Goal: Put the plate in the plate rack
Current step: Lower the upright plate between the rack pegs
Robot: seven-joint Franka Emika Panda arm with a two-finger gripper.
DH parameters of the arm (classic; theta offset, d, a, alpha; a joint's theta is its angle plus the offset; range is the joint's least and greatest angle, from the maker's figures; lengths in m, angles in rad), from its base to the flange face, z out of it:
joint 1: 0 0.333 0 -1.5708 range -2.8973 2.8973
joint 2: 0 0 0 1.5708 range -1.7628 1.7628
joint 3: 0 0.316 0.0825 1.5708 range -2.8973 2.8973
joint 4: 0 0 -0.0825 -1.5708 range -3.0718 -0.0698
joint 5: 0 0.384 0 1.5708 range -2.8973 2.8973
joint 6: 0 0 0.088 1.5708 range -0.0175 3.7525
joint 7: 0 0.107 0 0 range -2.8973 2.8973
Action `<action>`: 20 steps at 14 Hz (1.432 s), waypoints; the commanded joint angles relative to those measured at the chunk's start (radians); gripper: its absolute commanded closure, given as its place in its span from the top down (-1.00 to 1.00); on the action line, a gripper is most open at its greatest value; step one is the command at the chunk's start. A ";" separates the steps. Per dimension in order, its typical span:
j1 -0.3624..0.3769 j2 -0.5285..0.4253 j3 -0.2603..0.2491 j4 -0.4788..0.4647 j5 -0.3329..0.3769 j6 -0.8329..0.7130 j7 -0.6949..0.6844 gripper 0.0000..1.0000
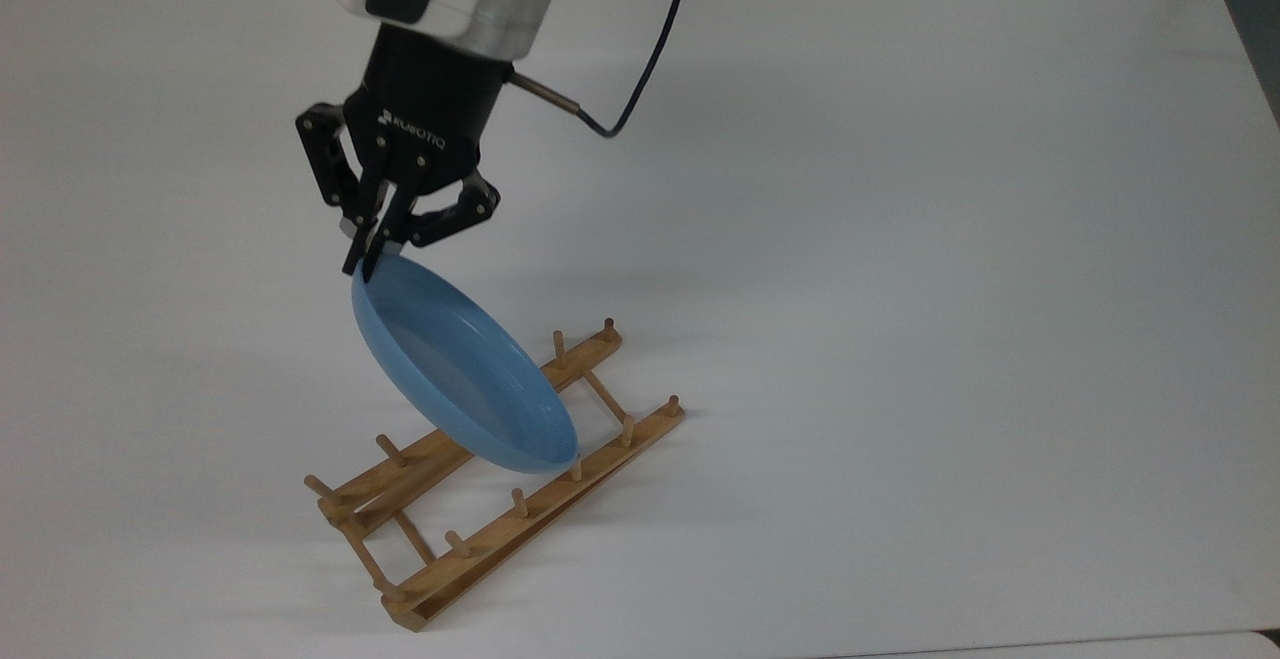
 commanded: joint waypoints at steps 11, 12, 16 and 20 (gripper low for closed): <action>0.034 0.079 0.003 -0.045 -0.261 0.105 0.092 -1.00; 0.037 0.094 0.003 -0.043 -0.276 0.105 0.095 -1.00; 0.039 0.108 0.005 -0.046 -0.312 0.105 0.095 -0.15; 0.040 0.102 0.008 -0.039 -0.295 0.099 0.109 1.00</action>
